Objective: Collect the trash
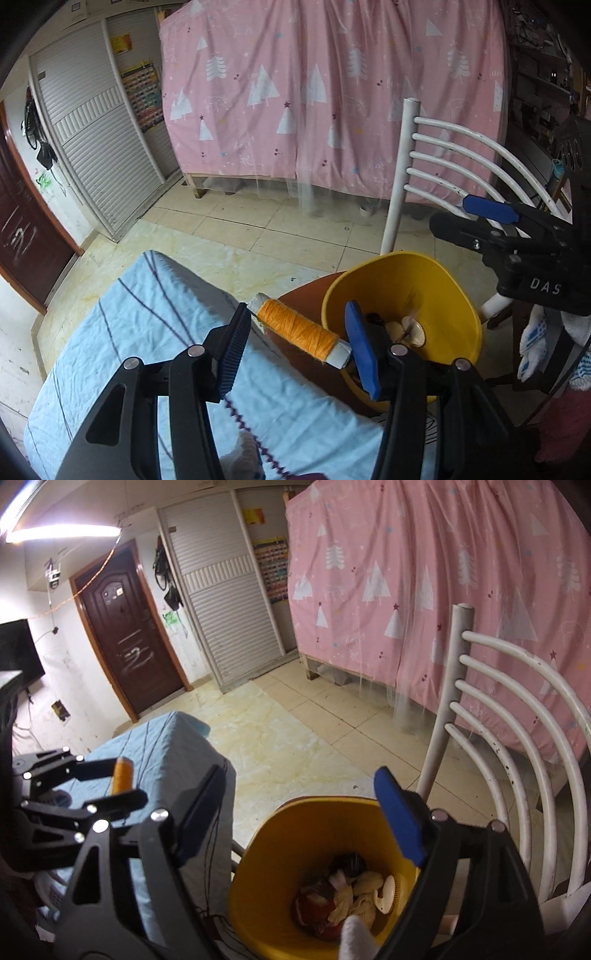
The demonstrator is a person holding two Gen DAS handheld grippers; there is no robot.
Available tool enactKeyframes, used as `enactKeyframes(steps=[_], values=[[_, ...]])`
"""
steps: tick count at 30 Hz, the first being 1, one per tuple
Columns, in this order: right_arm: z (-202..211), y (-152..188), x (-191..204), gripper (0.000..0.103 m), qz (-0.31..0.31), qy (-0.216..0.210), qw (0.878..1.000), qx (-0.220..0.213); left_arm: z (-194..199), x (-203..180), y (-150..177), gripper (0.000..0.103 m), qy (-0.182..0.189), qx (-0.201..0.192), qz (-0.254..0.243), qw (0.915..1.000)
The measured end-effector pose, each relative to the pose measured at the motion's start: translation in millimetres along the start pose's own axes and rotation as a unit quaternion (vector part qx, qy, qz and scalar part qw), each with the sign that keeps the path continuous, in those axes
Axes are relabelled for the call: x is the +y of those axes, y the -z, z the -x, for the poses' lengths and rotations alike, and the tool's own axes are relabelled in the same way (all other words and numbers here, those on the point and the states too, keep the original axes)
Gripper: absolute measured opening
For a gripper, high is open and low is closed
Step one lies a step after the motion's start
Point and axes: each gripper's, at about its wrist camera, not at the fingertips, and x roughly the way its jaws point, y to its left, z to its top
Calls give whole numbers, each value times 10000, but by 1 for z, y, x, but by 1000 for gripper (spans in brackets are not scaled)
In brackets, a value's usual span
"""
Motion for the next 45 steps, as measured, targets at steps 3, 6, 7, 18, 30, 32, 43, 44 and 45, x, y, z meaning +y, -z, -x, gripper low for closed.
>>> enactKeyframes(steps=[3,6,7,18,30,32,43,44,45], values=[[5,0,-9,79,-169,21,9998,-109,-3,-6,-3,44,207,1,40,9998],[10,-3,-19,79,-362,46,9990,-249,-4,-12,-7,44,501,-74,113,9987],[12,-3,-23,79,-433,58,9986,-296,-3,-14,-8,44,584,-107,128,9982],[18,-3,-40,80,-718,99,9964,-450,-11,-29,-12,73,1345,-389,403,9893],[15,-5,-19,80,-549,51,9977,-403,5,-7,-2,73,1209,-560,656,9889],[15,-7,-13,83,-484,15,9980,-411,11,0,0,73,1203,-633,736,9880],[13,-13,56,87,68,-395,9982,-453,50,59,35,79,740,-979,1265,9843],[13,-13,63,88,130,-441,9979,-462,53,64,37,79,680,-1001,1308,9840],[12,-14,69,88,178,-480,9976,-472,57,71,42,80,571,-1042,1361,9835]])
